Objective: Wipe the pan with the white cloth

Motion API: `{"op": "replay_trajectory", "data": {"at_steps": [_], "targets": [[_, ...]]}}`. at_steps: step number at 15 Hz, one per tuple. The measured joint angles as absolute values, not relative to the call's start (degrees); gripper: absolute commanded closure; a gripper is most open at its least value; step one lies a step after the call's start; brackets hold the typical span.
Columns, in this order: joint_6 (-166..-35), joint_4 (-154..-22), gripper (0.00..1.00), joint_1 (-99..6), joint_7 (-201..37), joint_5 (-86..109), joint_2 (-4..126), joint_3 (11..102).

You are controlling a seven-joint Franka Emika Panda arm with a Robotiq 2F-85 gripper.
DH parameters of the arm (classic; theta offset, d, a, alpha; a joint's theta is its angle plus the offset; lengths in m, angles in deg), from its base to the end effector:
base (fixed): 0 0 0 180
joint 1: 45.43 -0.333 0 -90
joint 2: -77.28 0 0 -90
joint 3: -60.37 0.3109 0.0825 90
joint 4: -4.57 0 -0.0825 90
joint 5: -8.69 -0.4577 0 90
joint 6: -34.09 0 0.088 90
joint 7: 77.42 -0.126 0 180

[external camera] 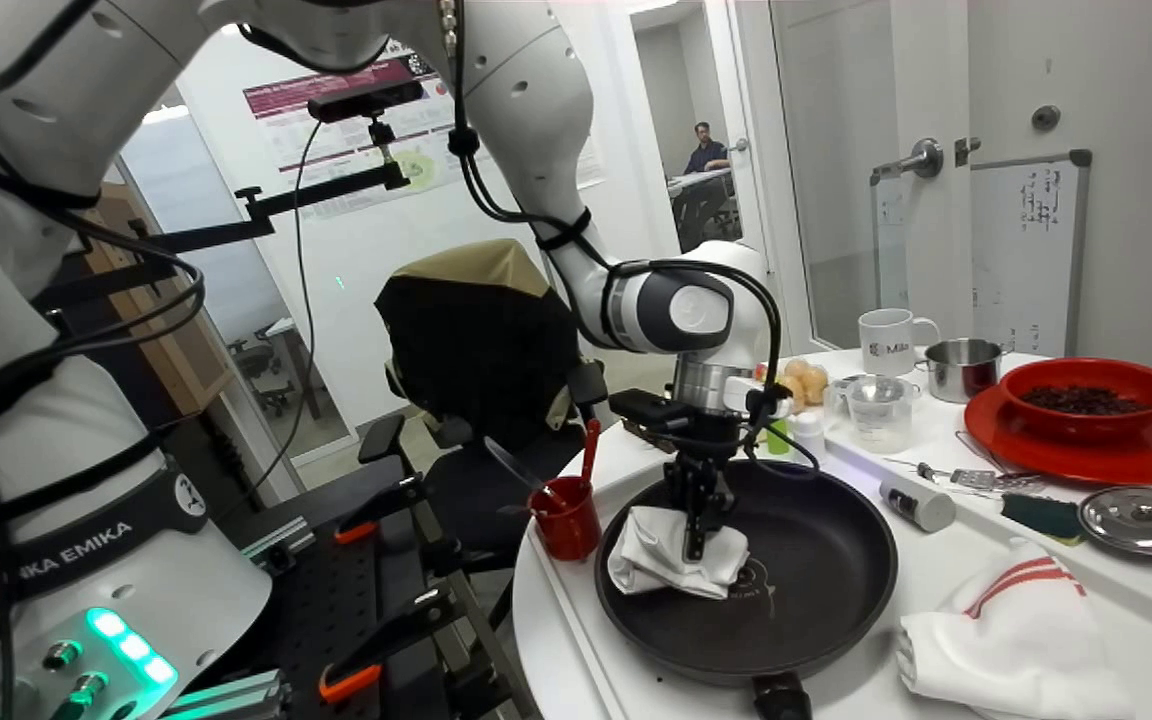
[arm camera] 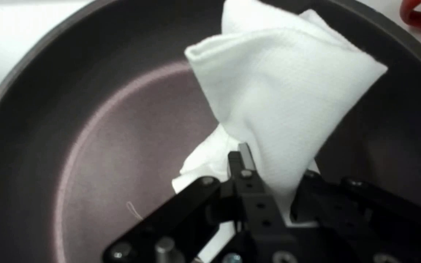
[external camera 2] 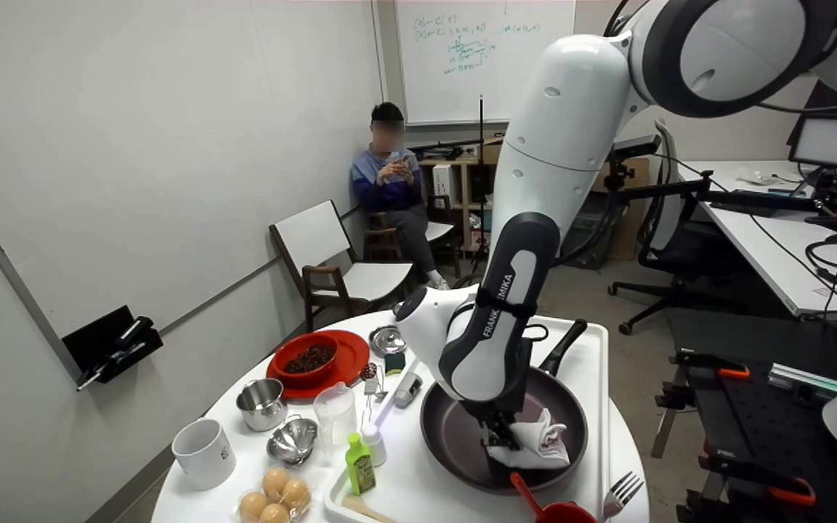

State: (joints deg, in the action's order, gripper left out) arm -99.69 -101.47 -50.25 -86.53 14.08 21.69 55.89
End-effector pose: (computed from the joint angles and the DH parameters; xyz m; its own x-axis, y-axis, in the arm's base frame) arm 0.5462 -0.0102 -0.1183 0.8891 -0.0873 -0.4493 -0.0124 -0.9859 0.1671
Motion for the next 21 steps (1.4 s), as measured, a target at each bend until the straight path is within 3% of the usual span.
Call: {"op": "replay_trajectory", "data": {"at_steps": [15, 21], "targets": [[-103.7, -99.7, 0.91, -50.3, -96.4, 14.4, 19.9, 47.7], [-112.3, -99.3, 0.91, -50.8, -100.8, 14.4, 19.6, 47.2]]}}
